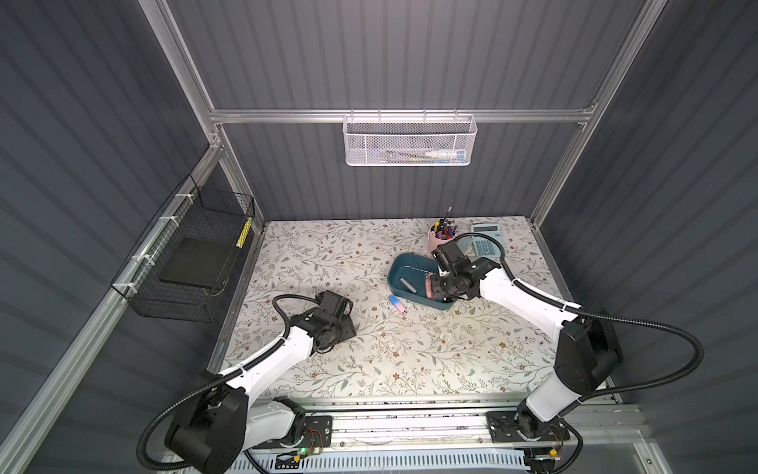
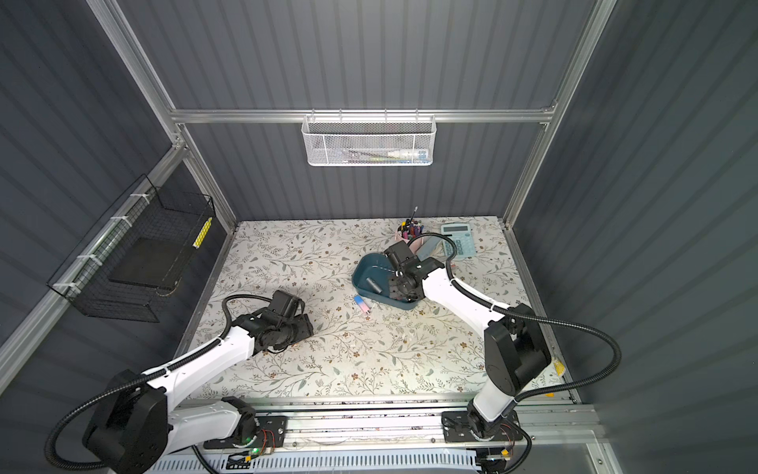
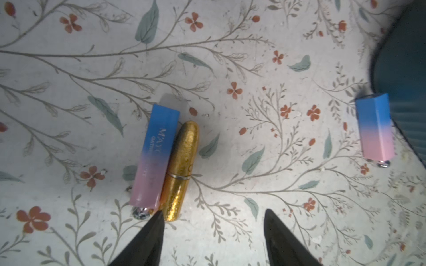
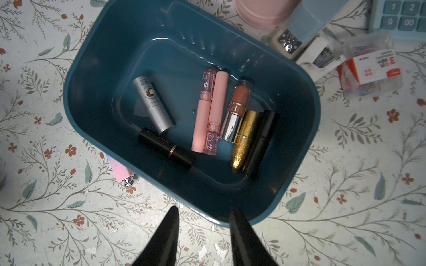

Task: Put the lipstick into the storage box
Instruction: Pick up the lipstick at the center of the board.

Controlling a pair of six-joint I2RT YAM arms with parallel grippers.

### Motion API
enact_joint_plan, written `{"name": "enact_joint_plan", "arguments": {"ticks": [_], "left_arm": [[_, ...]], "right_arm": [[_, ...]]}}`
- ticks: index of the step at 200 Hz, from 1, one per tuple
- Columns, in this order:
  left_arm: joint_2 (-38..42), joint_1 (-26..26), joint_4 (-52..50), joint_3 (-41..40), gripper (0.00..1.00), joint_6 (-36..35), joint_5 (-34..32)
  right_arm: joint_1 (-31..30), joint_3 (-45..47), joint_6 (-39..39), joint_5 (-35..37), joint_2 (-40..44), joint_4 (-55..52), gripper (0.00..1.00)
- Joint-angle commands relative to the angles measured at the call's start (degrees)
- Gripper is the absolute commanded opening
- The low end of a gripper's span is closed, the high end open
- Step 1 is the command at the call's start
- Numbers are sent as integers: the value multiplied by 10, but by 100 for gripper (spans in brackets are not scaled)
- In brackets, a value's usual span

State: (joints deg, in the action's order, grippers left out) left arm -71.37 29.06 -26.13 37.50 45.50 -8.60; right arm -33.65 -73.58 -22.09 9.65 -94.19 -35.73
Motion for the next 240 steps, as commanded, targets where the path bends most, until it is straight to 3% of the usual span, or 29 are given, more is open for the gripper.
{"name": "enact_joint_plan", "arguments": {"ticks": [1,174,240], "left_arm": [[-22,2,-21,17,69,-9,-39],[-59,1,-1,16,71,-11,-46],[-81,1,9,26,54,-15,-41]], "right_arm": [[0,6,0,12,9,-3,39],[0,21,6,20,6,5,39],[3,31,9,21,12,10,39]]}}
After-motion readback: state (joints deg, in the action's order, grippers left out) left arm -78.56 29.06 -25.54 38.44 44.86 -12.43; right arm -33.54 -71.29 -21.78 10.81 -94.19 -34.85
